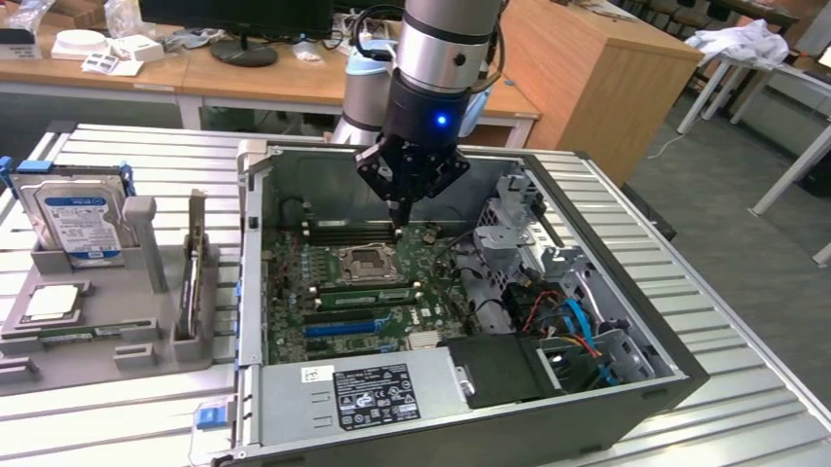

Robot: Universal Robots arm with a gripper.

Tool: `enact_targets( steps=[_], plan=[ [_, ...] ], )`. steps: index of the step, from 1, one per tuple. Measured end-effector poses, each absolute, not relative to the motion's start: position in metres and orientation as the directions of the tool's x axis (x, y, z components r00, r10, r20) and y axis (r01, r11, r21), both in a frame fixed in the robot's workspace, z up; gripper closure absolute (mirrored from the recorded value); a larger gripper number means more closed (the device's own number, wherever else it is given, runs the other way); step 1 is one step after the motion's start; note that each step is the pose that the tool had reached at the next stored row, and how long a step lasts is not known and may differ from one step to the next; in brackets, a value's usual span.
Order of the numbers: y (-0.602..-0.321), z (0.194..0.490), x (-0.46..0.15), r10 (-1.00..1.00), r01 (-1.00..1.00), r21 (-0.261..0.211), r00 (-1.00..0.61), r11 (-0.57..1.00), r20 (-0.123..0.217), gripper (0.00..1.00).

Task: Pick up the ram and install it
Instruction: 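Press down the ram until it locks into place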

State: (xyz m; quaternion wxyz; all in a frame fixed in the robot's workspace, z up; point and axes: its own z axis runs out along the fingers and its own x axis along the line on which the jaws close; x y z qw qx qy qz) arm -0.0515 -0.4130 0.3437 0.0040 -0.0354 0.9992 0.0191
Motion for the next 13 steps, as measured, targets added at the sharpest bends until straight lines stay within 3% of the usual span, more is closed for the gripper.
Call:
enact_targets(
  steps=[13],
  plan=[
    [-0.4130, 0.3438, -0.0515, -0.017, -0.017, 0.032, -1.000, 0.999, 0.001, 0.89]
  ],
)
